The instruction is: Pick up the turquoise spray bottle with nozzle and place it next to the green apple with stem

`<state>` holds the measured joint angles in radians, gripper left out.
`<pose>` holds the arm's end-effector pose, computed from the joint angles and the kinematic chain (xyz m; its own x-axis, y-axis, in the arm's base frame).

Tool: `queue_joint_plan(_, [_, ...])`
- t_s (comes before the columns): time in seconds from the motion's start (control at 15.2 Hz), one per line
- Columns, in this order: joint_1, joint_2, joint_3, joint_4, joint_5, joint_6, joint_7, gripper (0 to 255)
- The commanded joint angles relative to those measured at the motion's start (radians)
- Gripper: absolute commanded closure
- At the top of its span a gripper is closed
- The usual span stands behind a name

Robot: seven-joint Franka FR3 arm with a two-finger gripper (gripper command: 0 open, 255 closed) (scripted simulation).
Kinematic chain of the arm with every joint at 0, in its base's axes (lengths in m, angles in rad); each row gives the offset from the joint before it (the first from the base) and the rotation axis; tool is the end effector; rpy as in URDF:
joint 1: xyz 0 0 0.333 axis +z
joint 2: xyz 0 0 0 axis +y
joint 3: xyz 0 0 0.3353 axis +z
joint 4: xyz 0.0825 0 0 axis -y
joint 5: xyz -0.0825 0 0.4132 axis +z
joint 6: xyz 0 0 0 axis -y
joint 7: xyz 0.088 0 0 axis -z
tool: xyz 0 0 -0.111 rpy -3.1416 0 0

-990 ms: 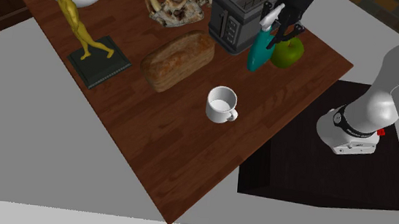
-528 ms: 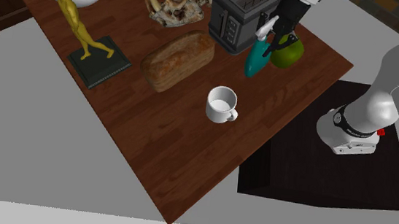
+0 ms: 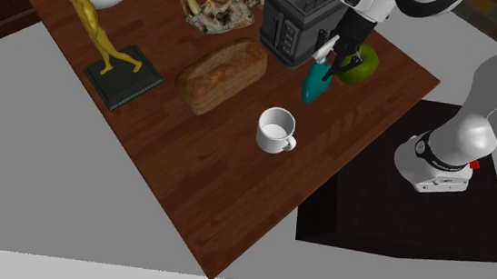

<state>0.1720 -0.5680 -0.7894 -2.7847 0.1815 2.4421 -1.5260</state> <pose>0.3308 -0.1941 0.3334 0.5815 0.6472 0.4929 0.7474 -0.6644 -0.0093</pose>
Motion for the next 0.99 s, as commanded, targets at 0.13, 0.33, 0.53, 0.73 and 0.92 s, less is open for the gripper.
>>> queue_joint_plan(0.13, [0.045, 0.042, -0.050, -0.020, 0.032, 0.062, -0.049, 255])
queue_joint_plan(0.33, [0.071, 0.063, -0.077, -0.026, 0.051, 0.089, -0.074, 255])
queue_joint_plan(0.53, [0.071, 0.063, -0.077, -0.026, 0.051, 0.089, -0.074, 255])
queue_joint_plan(0.73, [0.071, 0.063, -0.077, -0.026, 0.052, 0.089, -0.074, 255])
queue_joint_plan(0.92, [0.070, 0.063, -0.077, -0.026, 0.051, 0.088, -0.075, 0])
